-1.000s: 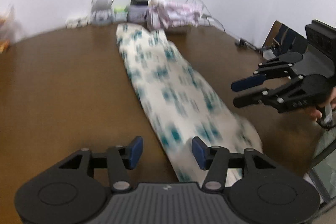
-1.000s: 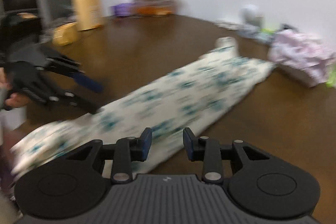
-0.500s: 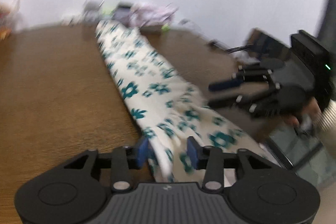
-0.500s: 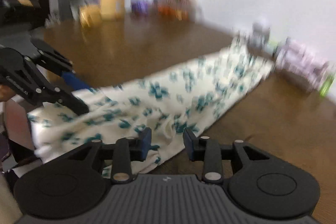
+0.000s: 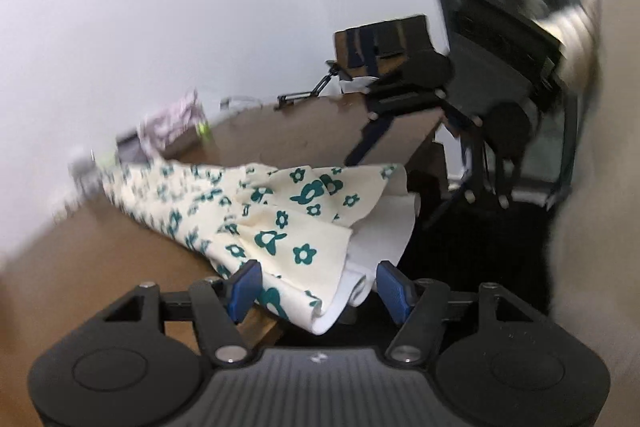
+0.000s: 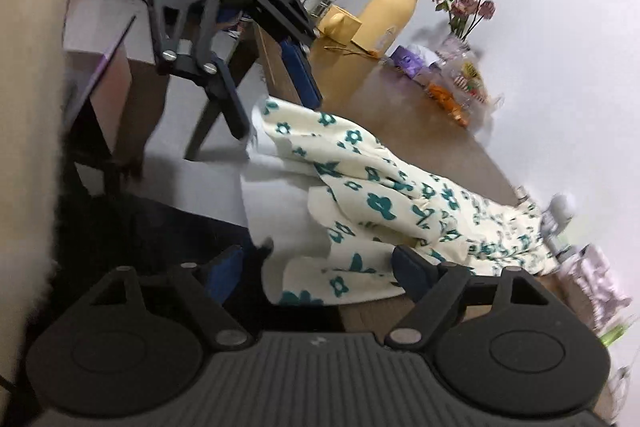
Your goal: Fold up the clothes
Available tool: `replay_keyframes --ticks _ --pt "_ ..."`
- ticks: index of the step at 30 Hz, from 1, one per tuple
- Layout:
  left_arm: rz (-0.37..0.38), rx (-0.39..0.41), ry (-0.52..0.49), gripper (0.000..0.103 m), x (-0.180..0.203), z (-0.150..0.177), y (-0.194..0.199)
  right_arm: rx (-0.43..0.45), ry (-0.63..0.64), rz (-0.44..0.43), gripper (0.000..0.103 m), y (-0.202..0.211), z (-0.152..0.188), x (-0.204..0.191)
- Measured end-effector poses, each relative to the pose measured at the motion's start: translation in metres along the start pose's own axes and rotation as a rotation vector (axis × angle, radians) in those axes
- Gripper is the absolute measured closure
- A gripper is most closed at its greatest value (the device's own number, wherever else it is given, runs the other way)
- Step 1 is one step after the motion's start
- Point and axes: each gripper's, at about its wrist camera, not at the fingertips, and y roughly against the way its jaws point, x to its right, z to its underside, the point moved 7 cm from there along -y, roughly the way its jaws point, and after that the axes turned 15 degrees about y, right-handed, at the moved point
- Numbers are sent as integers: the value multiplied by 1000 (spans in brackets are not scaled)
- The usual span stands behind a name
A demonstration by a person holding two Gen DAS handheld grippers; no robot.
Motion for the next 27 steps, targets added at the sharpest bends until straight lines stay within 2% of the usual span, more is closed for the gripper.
replay_keyframes --ticks 2,4,5,7,8,9,10,11,12,14,15,17,21,24,27 --pt "-8 13 -60 41 5 8 -5 12 11 37 28 -3 3 2" --pt "-13 27 -119 41 11 13 -13 21 4 26 40 -14 3 2" --pt "-17 35 -151 41 14 15 -18 23 -3 17 43 -18 3 2" --pt "-25 50 -201 41 17 17 -26 27 -19 -1 59 -24 3 5" --pt "-26 56 -220 47 18 18 -30 32 -36 -9 63 -25 3 7" --pt "-20 51 -221 61 17 18 -34 36 -64 -16 71 -25 3 11" --pt "-16 47 -220 66 16 17 -38 38 -98 -33 73 -26 3 15" --pt "-15 51 -198 77 12 15 -40 41 -133 -56 73 -27 5 19" --pt "4 41 -151 83 6 12 -40 46 -169 -79 75 -25 6 23" --pt "41 20 -56 88 -5 4 -38 61 -246 -126 85 -18 8 30" --pt "57 10 -3 90 -9 0 -35 68 -284 -149 94 -14 9 34" --pt "105 -1 82 92 -14 -7 -27 82 -361 -196 96 -6 10 41" --pt "244 40 189 94 -23 -40 -2 152 -505 -314 97 13 12 69" --pt "275 70 222 94 -49 -73 -2 203 -599 -331 97 16 18 118" --pt "281 64 315 93 -89 -106 -31 173 -740 -276 97 -7 41 178"
